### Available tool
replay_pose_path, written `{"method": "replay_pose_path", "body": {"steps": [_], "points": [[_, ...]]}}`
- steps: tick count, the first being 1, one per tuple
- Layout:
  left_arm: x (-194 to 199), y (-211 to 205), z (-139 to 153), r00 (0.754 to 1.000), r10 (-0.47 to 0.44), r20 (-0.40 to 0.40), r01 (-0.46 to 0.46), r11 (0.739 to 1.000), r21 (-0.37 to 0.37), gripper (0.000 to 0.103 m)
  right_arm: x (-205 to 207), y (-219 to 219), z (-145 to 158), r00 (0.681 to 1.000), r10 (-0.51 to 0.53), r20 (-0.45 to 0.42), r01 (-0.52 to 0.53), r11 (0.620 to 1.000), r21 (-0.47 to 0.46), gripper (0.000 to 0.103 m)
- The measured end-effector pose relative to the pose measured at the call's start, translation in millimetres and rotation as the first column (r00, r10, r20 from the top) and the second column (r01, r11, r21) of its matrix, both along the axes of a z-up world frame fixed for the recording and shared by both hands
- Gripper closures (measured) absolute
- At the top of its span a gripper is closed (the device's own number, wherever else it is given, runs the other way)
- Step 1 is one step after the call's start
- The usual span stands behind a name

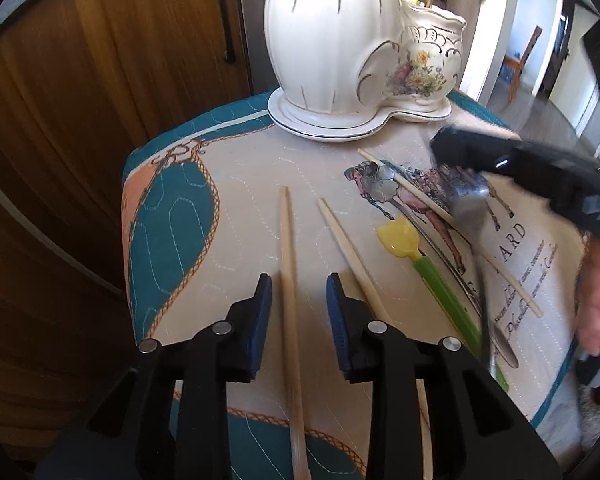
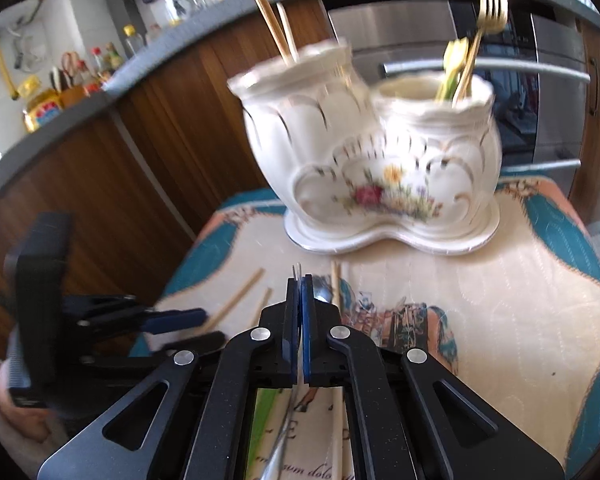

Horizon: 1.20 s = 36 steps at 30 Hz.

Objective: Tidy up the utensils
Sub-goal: 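Close the left tool on a wooden chopstick while the right tool grasps a fork, then lift the chopstick with the left tool while the right tool carries the fork above the pot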

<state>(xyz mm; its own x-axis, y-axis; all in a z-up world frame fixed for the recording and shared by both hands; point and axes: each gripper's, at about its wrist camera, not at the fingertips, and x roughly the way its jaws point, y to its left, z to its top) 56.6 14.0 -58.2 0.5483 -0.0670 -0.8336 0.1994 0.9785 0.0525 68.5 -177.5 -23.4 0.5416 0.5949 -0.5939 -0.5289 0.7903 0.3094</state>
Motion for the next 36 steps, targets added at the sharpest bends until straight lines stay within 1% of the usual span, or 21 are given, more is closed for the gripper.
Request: {"method": "replay_pose_path", "body": {"steps": [1, 2, 3, 6, 9, 13, 14, 16, 17, 19, 20, 21, 24, 25, 26, 28, 29, 33, 35, 36], "points": [[0.6, 0.2, 0.2, 1.0, 0.001, 0.0, -0.001, 1.0, -0.002, 0.083, -3.2, -3.7, 5.7, 1.0, 0.002, 0.016, -0.002, 1.0, 0.015, 0.1], [1.2, 0.5, 0.2, 1.0, 0.002, 0.001, -0.002, 1.0, -0.003, 0.095, -6.9, -6.8, 11.3, 0.999, 0.002, 0.035, -0.003, 1.0, 0.028, 0.1], [1.4, 1.2, 0.2, 1.0, 0.003, 0.003, -0.003, 1.0, -0.002, 0.097, -9.5, -9.4, 16.0, 0.999, 0.001, 0.054, -0.003, 0.999, 0.035, 0.1], [0.2, 3.3, 0.8, 1.0, 0.004, 0.011, -0.004, 1.0, -0.009, 0.097, -17.4, -19.7, 27.5, 0.995, -0.01, 0.1, 0.005, 0.999, 0.053, 0.1], [-7.2, 7.2, 8.1, 0.998, 0.018, 0.058, -0.016, 0.999, -0.037, 0.097, -25.4, -31.3, 42.4, 0.985, -0.046, 0.165, 0.034, 0.997, 0.073, 0.1], [-22.7, 18.2, 32.2, 0.982, 0.054, 0.181, -0.03, 0.991, -0.132, 0.097, -37.9, -50.5, 65.4, 0.956, -0.122, 0.269, 0.094, 0.989, 0.112, 0.1], [-27.9, 21.9, 42.4, 0.971, 0.06, 0.231, -0.02, 0.985, -0.172, 0.097, -39.3, -53.4, 70.0, 0.946, -0.144, 0.289, 0.113, 0.986, 0.12, 0.1], [-32.8, 28.1, 55.5, 0.957, 0.089, 0.277, -0.031, 0.978, -0.208, 0.097, -40.4, -60.8, 84.2, 0.913, -0.207, 0.352, 0.172, 0.977, 0.127, 0.1], [-35.7, 31.8, 64.6, 0.945, 0.1, 0.311, -0.023, 0.97, -0.242, 0.097, -38.6, -64.7, 93.0, 0.894, -0.241, 0.378, 0.203, 0.97, 0.136, 0.1], [-36.7, 36.0, 77.7, 0.93, 0.116, 0.349, -0.017, 0.962, -0.273, 0.097, -30.5, -67.1, 106.4, 0.877, -0.266, 0.4, 0.226, 0.963, 0.146, 0.1], [-37.4, 36.8, 86.6, 0.916, 0.117, 0.383, -0.002, 0.957, -0.289, 0.097, -28.6, -70.1, 110.4, 0.872, -0.273, 0.406, 0.231, 0.961, 0.151, 0.1], [-40.4, 35.9, 92.3, 0.905, 0.117, 0.409, 0.013, 0.954, -0.301, 0.097, -24.7, -72.6, 117.1, 0.86, -0.288, 0.421, 0.244, 0.957, 0.156, 0.1], [-32.1, 34.5, 114.7, 0.868, 0.124, 0.481, 0.046, 0.944, -0.327, 0.097, -12.3, -74.4, 128.2, 0.829, -0.326, 0.455, 0.285, 0.946, 0.157, 0.1], [-30.2, 33.8, 119.8, 0.861, 0.127, 0.493, 0.051, 0.942, -0.332, 0.097, -6.4, -75.8, 131.2, 0.819, -0.343, 0.46, 0.301, 0.939, 0.164, 0.1], [-24.8, 33.9, 128.1, 0.846, 0.132, 0.516, 0.061, 0.939, -0.339, 0.097, -2.2, -76.9, 133.0, 0.813, -0.354, 0.462, 0.31, 0.935, 0.172, 0.1], [-12.6, 30.1, 140.5, 0.821, 0.133, 0.555, 0.084, 0.934, -0.348, 0.097, 10.2, -80.5, 139.1, 0.789, -0.392, 0.473, 0.334, 0.92, 0.205, 0.1], [-7.1, 27.3, 146.4, 0.814, 0.133, 0.565, 0.086, 0.935, -0.345, 0.097, 12.0, -81.9, 140.7, 0.78, -0.404, 0.477, 0.342, 0.915, 0.216, 0.1], [28.4, 13.2, 160.3, 0.789, 0.128, 0.601, 0.106, 0.935, -0.339, 0.097, 24.5, -95.7, 146.7, 0.72, -0.487, 0.495, 0.385, 0.873, 0.299, 0.1], [43.0, 7.7, 166.4, 0.775, 0.135, 0.617, 0.113, 0.932, -0.345, 0.097, 30.7, -103.7, 147.0, 0.696, -0.524, 0.491, 0.404, 0.851, 0.335, 0.1], [49.1, 6.2, 170.5, 0.764, 0.142, 0.629, 0.12, 0.927, -0.355, 0.097, 32.4, -106.8, 147.5, 0.686, -0.539, 0.489, 0.409, 0.841, 0.353, 0.1]]}}
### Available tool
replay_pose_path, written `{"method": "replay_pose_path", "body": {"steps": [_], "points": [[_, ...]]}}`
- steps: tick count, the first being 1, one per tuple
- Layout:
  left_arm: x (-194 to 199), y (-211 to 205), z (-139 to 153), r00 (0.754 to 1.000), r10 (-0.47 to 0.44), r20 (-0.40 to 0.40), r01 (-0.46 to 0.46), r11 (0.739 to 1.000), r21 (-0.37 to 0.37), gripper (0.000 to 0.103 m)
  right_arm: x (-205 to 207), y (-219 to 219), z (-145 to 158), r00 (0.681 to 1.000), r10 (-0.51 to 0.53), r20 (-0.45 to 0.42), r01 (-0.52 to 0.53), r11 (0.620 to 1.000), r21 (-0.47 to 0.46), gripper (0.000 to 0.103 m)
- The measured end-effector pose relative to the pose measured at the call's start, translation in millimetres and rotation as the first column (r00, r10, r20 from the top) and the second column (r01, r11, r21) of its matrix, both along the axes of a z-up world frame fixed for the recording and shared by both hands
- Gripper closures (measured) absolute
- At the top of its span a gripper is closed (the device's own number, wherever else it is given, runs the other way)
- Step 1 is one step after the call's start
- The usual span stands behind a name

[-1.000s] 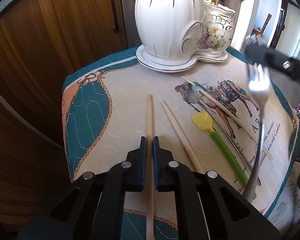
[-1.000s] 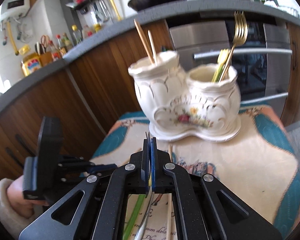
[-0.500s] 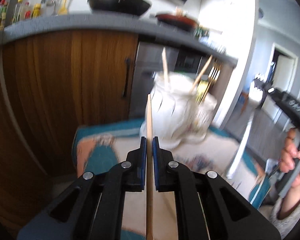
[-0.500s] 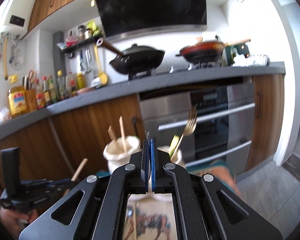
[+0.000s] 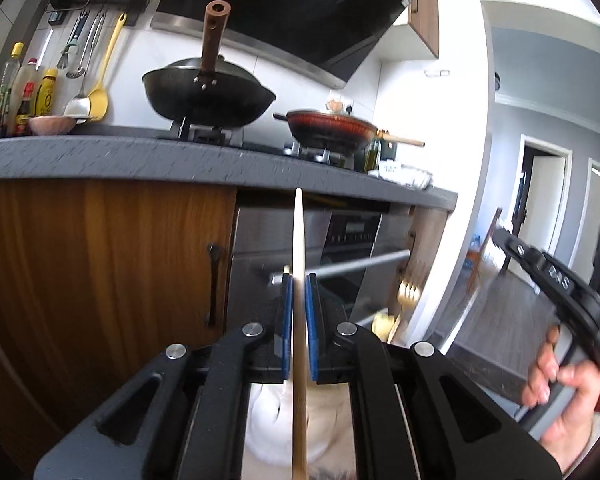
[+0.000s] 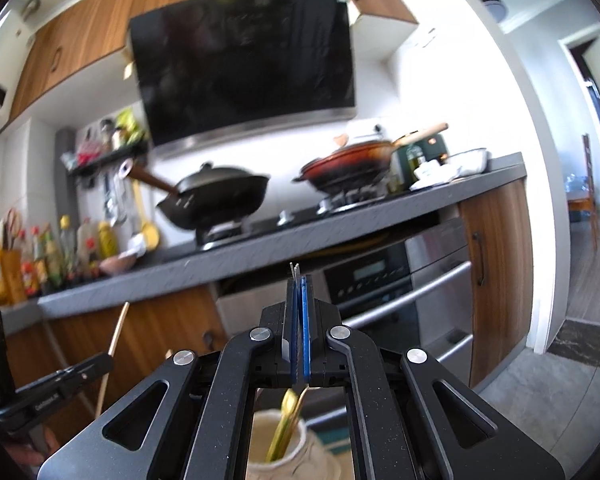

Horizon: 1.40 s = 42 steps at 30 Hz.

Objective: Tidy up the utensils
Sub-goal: 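Lift the chopstick with the left tool while the right tool carries the fork above the pot, then open the left tool over the larger pot while the right tool releases the fork into the smaller pot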

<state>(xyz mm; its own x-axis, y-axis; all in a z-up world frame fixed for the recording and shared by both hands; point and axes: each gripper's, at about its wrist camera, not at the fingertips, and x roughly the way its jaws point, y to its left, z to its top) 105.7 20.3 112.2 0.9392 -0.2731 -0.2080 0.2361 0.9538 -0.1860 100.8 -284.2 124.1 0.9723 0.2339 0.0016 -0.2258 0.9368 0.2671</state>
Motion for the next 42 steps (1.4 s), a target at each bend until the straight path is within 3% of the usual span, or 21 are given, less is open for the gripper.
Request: {"method": "replay_pose_path", "body": {"steps": [5, 9, 15, 23, 29, 35, 42], "points": [[27.6, -8.3, 10.1, 0.996, 0.02, 0.084, -0.018, 1.0, -0.024, 0.097, 12.9, -8.8, -3.2, 0.999, -0.049, 0.018, 0.049, 0.999, 0.014, 0.1], [46.0, -17.9, 8.9, 0.993, 0.026, 0.115, -0.023, 0.999, -0.033, 0.097, 28.2, -3.5, -12.9, 0.998, -0.051, -0.032, 0.051, 0.998, -0.027, 0.1], [55.0, -30.6, -7.9, 0.989, 0.055, 0.14, -0.058, 0.998, 0.015, 0.097, 37.2, 18.2, -26.5, 0.997, -0.033, -0.068, 0.024, 0.991, -0.135, 0.1], [40.7, -12.9, -22.7, 0.994, 0.045, 0.096, -0.046, 0.999, 0.013, 0.097, 34.8, 45.7, -37.1, 0.999, 0.019, -0.039, -0.028, 0.965, -0.26, 0.1], [23.0, -4.2, -31.9, 0.999, 0.027, 0.039, -0.029, 0.998, 0.055, 0.097, 38.2, 57.1, -46.5, 0.996, 0.06, -0.059, -0.076, 0.945, -0.317, 0.1], [14.8, -4.8, -42.1, 0.999, 0.032, -0.015, -0.03, 0.992, 0.121, 0.097, 49.2, 61.2, -56.4, 0.992, 0.056, -0.113, -0.091, 0.936, -0.339, 0.1], [10.1, -12.5, -47.0, 0.999, 0.036, -0.023, -0.031, 0.983, 0.18, 0.095, 59.0, 62.3, -65.5, 0.982, 0.065, -0.176, -0.12, 0.939, -0.322, 0.099]]}}
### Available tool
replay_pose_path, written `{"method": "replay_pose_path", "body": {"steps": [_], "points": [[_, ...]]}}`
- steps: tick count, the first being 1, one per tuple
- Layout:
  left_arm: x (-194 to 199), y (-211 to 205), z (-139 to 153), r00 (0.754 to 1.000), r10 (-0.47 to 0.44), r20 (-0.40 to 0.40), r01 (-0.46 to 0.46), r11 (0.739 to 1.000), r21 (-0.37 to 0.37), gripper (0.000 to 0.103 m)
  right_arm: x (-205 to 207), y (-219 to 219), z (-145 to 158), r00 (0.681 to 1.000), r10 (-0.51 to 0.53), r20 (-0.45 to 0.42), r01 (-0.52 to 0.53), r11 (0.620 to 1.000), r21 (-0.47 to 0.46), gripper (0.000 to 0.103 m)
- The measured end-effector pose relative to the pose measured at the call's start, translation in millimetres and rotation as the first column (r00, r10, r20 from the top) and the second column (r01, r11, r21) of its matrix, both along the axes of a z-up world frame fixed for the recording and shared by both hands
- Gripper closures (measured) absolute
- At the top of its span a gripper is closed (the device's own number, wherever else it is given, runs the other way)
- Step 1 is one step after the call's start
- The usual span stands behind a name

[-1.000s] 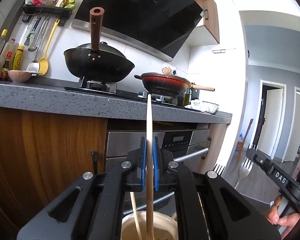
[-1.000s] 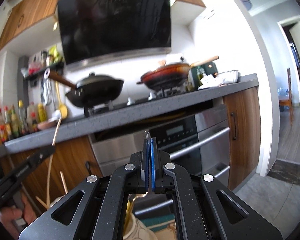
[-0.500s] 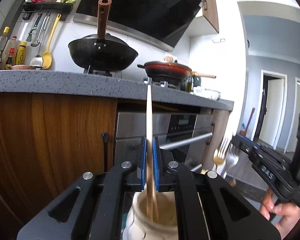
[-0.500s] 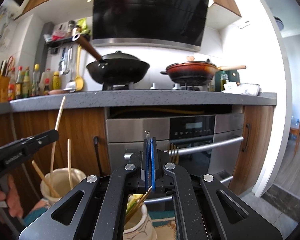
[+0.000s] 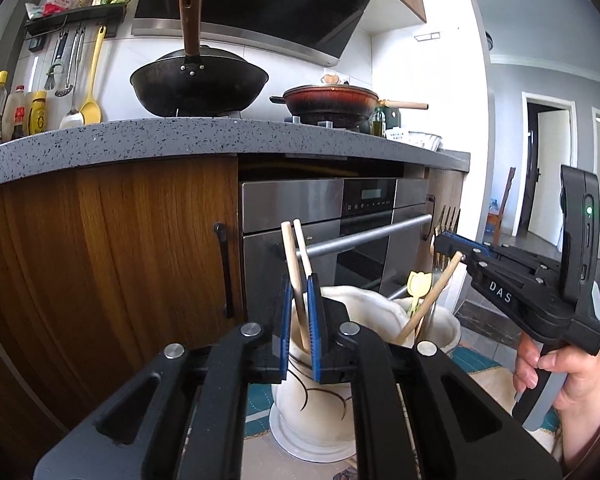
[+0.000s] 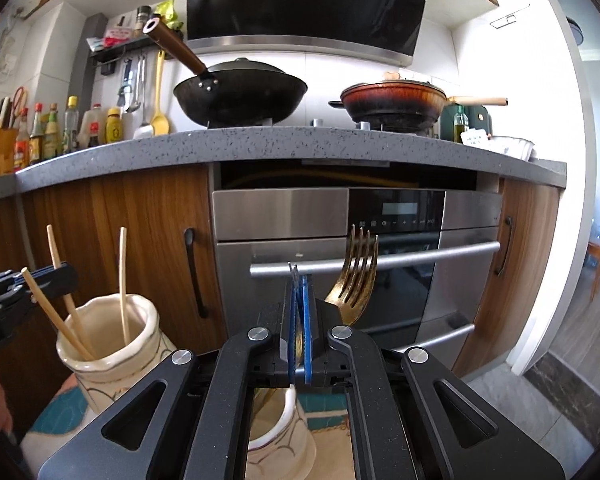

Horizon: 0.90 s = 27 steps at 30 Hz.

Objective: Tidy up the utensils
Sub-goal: 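Open the left tool over the larger pot while the right tool releases the fork into the smaller pot, then move both open tools back down to the placemat utensils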

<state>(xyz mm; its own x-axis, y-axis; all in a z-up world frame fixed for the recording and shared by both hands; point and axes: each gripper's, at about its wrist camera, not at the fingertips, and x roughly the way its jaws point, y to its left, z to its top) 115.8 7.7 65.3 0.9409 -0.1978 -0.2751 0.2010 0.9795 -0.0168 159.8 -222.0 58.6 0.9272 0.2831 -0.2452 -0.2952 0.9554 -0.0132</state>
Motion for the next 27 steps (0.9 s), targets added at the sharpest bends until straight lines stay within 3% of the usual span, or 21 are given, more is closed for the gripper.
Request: {"method": "replay_pose_path", "body": {"steps": [1, 3, 8, 15, 18, 24, 27], "points": [[0.1, -0.3, -0.7, 1.0, 0.002, 0.0, -0.002, 1.0, 0.002, 0.094, -0.1, 0.4, -0.2, 1.0, -0.001, 0.0, 0.001, 1.0, 0.0, 0.099], [0.4, 0.1, -1.3, 1.0, 0.004, -0.001, -0.004, 1.0, 0.0, 0.082, -0.3, -0.6, 0.2, 1.0, 0.0, -0.003, 0.0, 1.0, 0.005, 0.099], [-1.6, 0.8, 1.2, 1.0, 0.013, 0.007, -0.013, 1.0, 0.0, 0.07, -0.2, -3.4, 1.5, 1.0, 0.004, -0.007, -0.004, 1.0, 0.019, 0.097], [-13.9, 8.2, 7.2, 0.998, 0.061, 0.032, -0.061, 0.998, -0.015, 0.034, -13.1, -14.9, 13.1, 0.999, 0.033, 0.026, -0.035, 0.994, 0.106, 0.05], [-20.6, 12.4, 8.7, 0.996, 0.081, 0.031, -0.08, 0.997, -0.019, 0.025, -21.5, -21.1, 18.8, 0.998, 0.043, 0.042, -0.048, 0.988, 0.146, 0.03], [-46.5, 22.1, 11.3, 0.992, 0.124, 0.028, -0.123, 0.992, -0.034, 0.011, -37.5, -31.2, 26.3, 0.997, 0.07, 0.028, -0.074, 0.975, 0.211, 0.01], [-58.2, 24.9, 10.8, 0.991, 0.133, 0.014, -0.132, 0.991, -0.027, 0.01, -45.3, -33.5, 25.4, 0.997, 0.076, 0.01, -0.076, 0.972, 0.222, 0.008]]}}
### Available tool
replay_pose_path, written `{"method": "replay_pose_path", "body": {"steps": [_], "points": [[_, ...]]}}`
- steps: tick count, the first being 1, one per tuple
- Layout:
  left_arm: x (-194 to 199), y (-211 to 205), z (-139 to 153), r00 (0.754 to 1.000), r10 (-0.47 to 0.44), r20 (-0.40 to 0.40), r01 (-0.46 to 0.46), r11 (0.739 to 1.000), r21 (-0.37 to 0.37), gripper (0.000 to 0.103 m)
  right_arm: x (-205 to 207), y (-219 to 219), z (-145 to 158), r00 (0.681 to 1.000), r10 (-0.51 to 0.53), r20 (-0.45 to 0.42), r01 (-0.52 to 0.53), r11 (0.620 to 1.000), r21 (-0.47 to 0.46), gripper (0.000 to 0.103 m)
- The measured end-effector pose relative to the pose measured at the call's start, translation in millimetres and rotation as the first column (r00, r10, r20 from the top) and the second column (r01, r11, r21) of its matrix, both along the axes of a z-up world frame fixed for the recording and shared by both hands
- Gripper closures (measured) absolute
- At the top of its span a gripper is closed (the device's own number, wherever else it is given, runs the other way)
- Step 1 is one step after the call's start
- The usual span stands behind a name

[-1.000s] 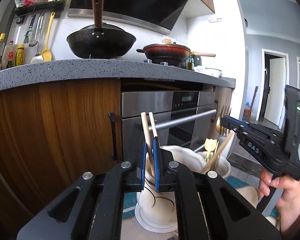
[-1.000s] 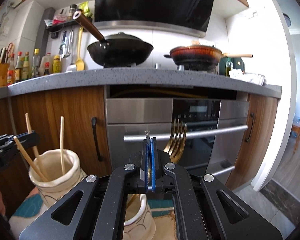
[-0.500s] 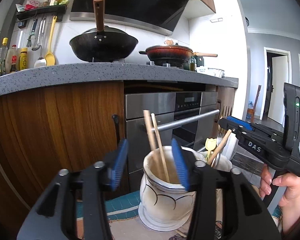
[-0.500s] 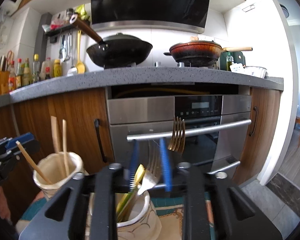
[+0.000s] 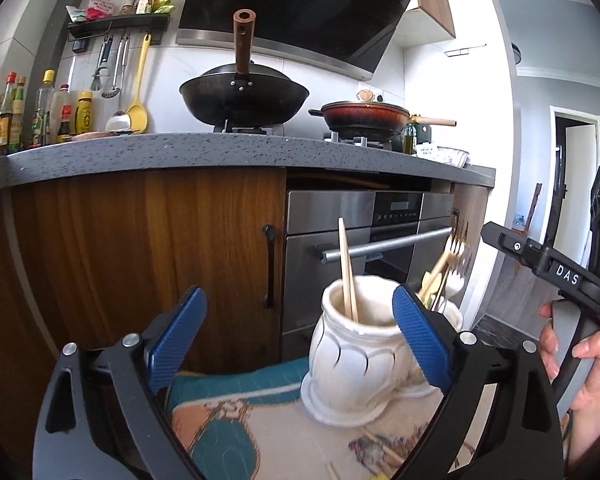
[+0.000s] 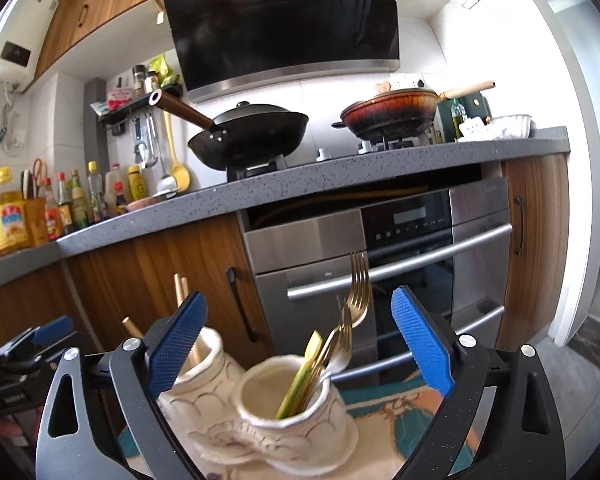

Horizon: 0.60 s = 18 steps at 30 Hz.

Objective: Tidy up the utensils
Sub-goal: 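Move both open tools back down to the placemat utensils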

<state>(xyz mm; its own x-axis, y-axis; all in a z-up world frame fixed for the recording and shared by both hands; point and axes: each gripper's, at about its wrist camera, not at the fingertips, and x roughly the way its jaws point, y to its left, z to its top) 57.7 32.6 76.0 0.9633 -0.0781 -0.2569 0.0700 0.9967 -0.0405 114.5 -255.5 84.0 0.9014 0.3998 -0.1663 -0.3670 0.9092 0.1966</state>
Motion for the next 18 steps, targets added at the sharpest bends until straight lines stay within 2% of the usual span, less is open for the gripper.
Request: {"method": "replay_pose_path", "body": {"steps": [9, 13, 18], "points": [[-38.3, 0.9, -8.7, 0.998, 0.018, -0.067, -0.016, 0.999, 0.031, 0.006, -23.8, -2.5, -14.9, 0.996, -0.019, -0.084, 0.02, 1.0, 0.004, 0.006], [-47.4, -4.3, -20.5, 0.992, 0.014, -0.129, -0.006, 0.998, 0.058, 0.006, -33.2, 0.4, -25.9, 0.992, -0.015, -0.122, 0.013, 1.0, -0.011, 0.006], [-50.3, -11.1, -43.8, 0.972, 0.012, -0.235, 0.009, 0.996, 0.089, 0.006, -41.8, 9.8, -46.7, 0.98, -0.006, -0.199, -0.007, 0.998, -0.062, 0.006]]}}
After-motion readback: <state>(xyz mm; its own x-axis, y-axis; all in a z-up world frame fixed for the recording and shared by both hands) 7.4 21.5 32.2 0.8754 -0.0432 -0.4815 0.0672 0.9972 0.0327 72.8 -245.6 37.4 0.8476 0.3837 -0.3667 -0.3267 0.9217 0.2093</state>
